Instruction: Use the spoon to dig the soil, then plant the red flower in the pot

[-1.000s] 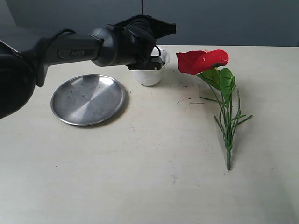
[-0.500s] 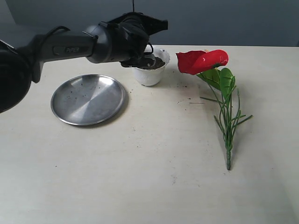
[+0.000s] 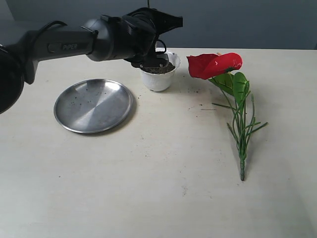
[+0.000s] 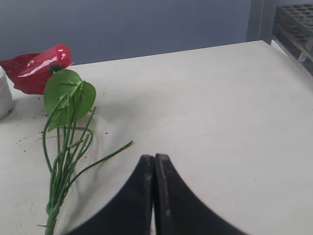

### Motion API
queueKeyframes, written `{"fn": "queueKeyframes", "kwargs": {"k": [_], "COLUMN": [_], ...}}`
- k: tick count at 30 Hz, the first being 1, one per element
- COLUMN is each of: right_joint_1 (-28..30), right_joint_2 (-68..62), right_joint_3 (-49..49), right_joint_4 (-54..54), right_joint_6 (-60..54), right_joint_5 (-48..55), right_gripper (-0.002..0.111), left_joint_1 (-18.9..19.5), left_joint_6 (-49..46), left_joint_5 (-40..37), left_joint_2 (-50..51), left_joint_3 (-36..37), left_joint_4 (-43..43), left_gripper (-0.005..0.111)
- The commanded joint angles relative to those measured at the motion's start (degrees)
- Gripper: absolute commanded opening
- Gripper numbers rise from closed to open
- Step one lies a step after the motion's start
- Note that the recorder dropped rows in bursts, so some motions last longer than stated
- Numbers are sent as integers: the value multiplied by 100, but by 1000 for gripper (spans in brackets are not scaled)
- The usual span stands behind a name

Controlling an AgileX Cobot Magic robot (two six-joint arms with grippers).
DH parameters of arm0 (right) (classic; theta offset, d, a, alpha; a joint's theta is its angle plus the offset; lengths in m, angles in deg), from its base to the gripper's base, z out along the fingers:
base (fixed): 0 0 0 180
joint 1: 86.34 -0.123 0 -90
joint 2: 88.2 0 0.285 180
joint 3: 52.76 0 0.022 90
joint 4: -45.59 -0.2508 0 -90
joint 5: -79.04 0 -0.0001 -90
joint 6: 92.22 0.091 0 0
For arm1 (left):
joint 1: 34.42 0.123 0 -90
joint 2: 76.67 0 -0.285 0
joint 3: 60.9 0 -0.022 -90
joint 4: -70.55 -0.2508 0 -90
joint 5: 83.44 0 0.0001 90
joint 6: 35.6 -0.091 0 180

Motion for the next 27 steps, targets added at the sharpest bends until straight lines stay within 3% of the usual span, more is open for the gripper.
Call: {"fn": "queueKeyframes", "kwargs": {"k": [1,11,27], "right_joint_1": [-2,-2,-2], "right_joint_2": [24,24,24], "right_joint_3": [11,11,11], "right_joint_4": [19,19,19], "right_joint_6": [-6,-6,-6], "right_joint_5": [-54,-71,-60], "right_gripper": [0,0,0], "left_joint_1": [-140,-286,-254], "left_joint_6": [-36,12,182], "left_joint_5": [-64,-727,-543], "left_joint_2": [-46,424,427], "left_joint_3": [-16,-16,-16], "left_joint_4": [-74,-74,-74], "left_gripper": [0,0,0]}}
